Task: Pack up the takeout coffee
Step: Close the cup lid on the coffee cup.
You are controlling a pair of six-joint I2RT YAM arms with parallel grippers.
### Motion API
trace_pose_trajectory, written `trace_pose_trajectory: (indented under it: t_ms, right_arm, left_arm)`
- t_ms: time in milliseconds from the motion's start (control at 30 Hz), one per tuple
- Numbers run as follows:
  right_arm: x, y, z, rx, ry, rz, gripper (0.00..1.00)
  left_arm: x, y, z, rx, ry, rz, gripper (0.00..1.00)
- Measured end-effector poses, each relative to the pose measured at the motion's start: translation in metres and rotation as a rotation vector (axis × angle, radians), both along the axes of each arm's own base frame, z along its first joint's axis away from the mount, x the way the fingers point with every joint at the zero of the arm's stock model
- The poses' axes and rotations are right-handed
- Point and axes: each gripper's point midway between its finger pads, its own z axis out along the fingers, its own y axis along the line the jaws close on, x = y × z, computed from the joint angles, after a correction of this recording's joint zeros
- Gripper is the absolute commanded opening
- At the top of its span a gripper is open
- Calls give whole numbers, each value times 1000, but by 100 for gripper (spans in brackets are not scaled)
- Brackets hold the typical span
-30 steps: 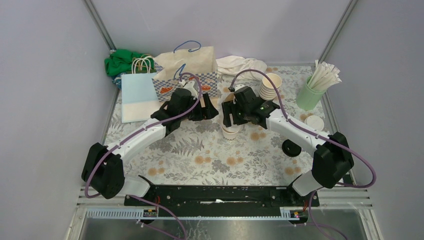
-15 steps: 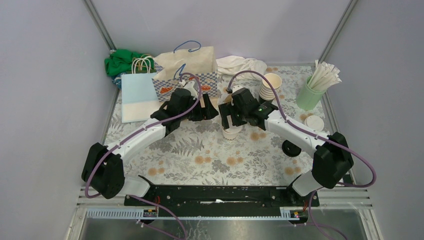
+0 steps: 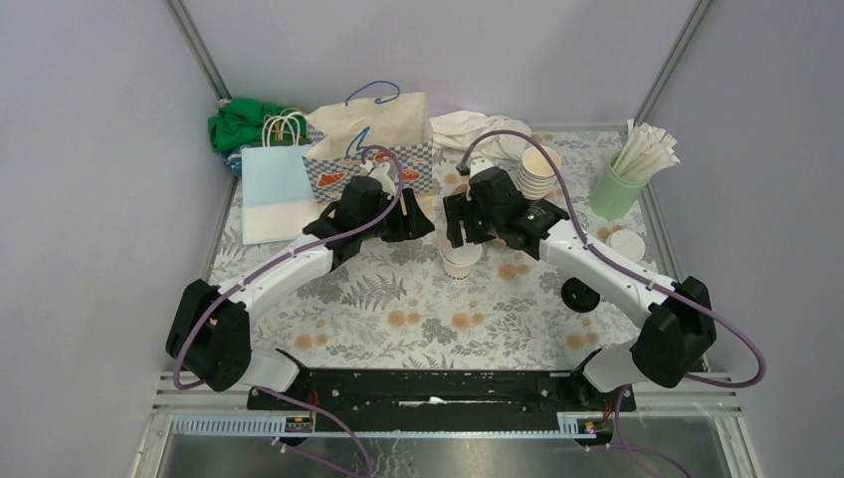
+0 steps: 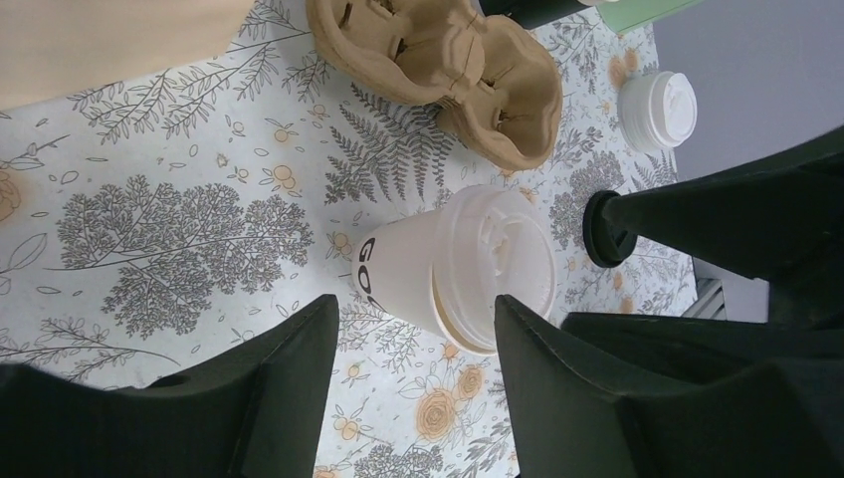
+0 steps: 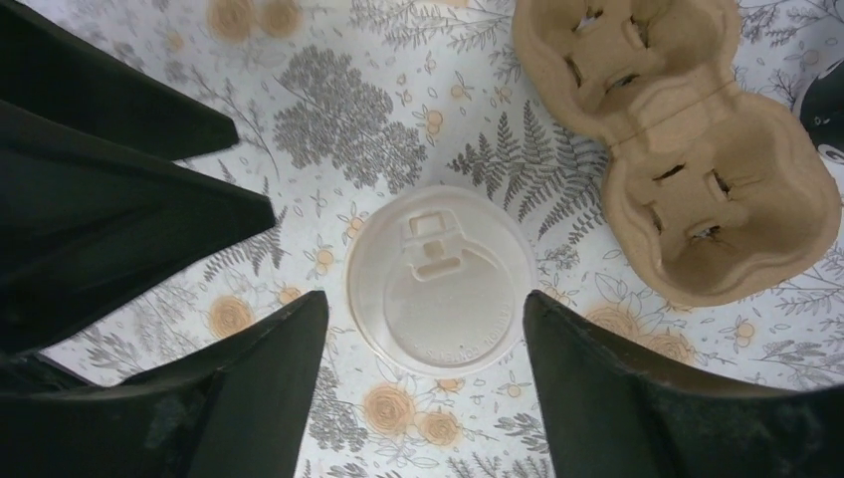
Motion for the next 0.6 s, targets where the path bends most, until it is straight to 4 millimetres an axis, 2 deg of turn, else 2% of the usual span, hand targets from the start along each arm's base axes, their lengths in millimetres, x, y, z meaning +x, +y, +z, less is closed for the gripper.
trace_pose_trajectory:
  t_ms: [67,133,233,333,400,600]
  right_arm:
    - [4,-2,9,16,-17,-13,65]
    - [7,-7,14,38,-16,-34,62]
    - [19,-27,19,96,6,-100,62]
    - [37,-58,19,166,46,-196,67]
    - [42,-67,17,193,70,-224,69]
    - [38,-49,2,290,173,-163,65]
  left_arm:
    - [0,-2,-2,-8,10,-2,58]
    - [-1,-3,-6,-17,22,-2,56]
    - [-3,-4,-10,-29,40,0,55]
    - [-5,-6,-13,-50,60,0,55]
    - [-8,-8,-17,-64,78,-2,56]
    - [-15,-12,-30,-87,139,-11,52]
